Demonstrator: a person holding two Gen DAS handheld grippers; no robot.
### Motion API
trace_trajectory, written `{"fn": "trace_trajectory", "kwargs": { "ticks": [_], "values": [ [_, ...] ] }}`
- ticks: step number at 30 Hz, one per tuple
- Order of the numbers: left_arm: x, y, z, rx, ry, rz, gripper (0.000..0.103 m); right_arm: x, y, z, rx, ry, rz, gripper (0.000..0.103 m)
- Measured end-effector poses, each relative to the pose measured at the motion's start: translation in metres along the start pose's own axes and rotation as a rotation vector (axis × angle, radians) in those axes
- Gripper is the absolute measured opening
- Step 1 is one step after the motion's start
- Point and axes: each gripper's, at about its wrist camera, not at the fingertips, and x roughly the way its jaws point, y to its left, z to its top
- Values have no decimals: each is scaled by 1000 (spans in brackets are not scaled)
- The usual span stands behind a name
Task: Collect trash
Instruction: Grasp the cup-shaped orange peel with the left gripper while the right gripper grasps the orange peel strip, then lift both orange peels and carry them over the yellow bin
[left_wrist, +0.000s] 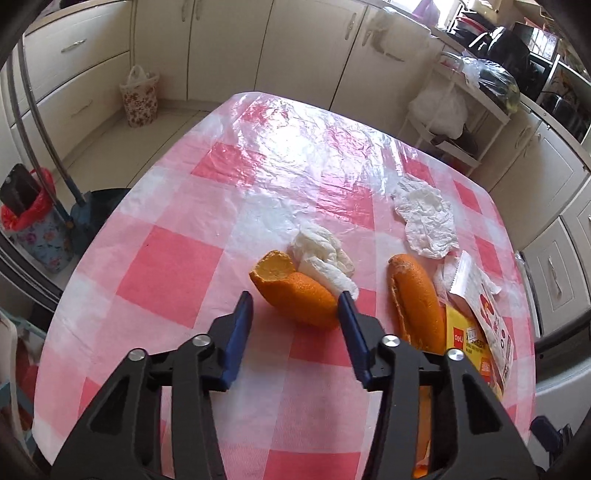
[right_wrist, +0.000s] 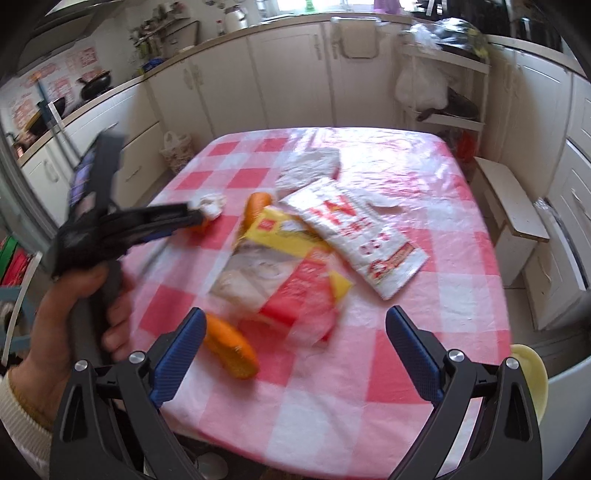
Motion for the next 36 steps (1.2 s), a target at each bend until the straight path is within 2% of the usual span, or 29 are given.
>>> {"fn": "trace_trajectory", "kwargs": {
  "ticks": [2, 5, 12, 17, 22, 25, 33, 36],
  "values": [
    [4, -3, 2, 24, 8, -16, 24, 8, 9, -1, -40, 29, 21, 79],
    [3, -8, -1, 110, 28, -41, 19, 21, 14, 0, -51, 77, 64, 66],
    [-20, 18, -10, 201, 78, -122, 17, 49, 34, -5, -122, 160, 97, 45],
    [-26, 20, -18, 275, 100, -111, 19, 53, 33, -7, -135, 157, 77, 24],
    [-25, 17, -19, 267, 76, -79, 21, 49, 32, -6, -131, 145, 81, 17],
    [-28, 15, -21, 252, 71, -92, 17, 39, 31, -3, -117, 126, 97, 16],
    [-91, -3, -35, 283, -14, -152, 15, -7, 21, 5, -29, 23, 185, 16],
    [-114, -15, -43, 309, -39, -161, 15, -25, 19, 6, -5, 1, 255, 16]
  ]
}}
